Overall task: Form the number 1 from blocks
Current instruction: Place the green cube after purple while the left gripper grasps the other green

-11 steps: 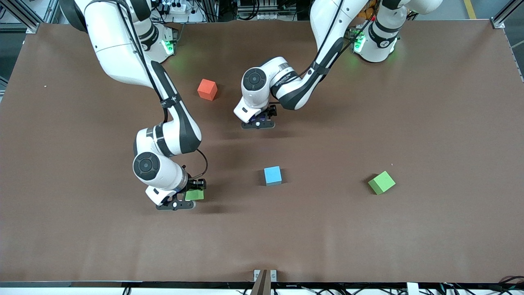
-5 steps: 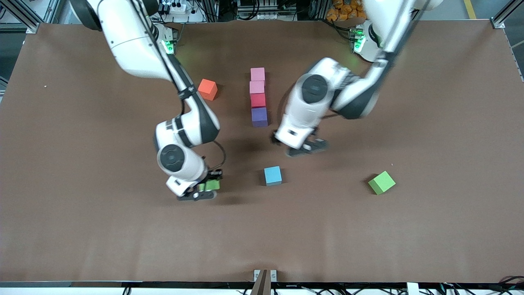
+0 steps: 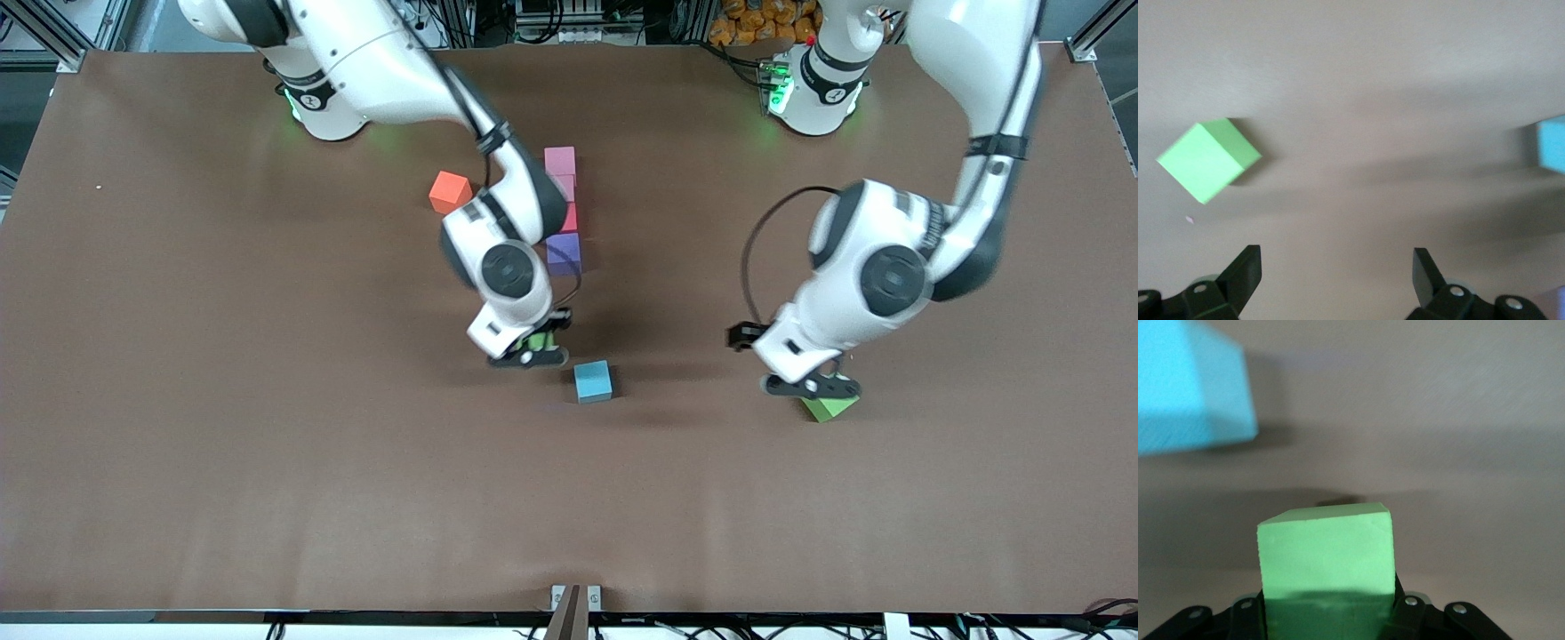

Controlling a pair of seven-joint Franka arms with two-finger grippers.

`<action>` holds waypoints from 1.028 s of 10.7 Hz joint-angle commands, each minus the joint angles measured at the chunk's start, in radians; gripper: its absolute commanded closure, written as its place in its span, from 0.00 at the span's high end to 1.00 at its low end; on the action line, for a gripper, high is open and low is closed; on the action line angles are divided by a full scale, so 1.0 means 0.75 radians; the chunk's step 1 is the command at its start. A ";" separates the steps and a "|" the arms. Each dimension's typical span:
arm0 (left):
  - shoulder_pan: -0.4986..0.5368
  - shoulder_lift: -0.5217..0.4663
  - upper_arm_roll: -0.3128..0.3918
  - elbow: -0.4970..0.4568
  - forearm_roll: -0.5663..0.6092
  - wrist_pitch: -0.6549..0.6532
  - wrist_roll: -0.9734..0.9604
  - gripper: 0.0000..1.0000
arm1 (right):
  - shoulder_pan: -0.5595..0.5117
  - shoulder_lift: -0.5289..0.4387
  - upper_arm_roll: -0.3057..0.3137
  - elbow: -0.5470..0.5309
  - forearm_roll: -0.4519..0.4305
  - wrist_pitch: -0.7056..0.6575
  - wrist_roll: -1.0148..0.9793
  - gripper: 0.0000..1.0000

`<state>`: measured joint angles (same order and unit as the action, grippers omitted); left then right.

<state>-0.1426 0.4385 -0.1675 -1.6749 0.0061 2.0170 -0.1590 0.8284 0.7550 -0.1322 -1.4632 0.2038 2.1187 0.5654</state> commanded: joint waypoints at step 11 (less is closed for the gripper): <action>0.041 0.180 0.197 -0.088 0.049 0.386 0.965 1.00 | 0.254 -0.191 -0.016 -0.432 -0.010 0.325 0.224 0.00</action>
<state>-0.1106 0.5716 -0.0199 -1.7161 0.0619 2.2670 0.5417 1.0038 0.6520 -0.1339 -1.7393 0.2033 2.3542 0.7138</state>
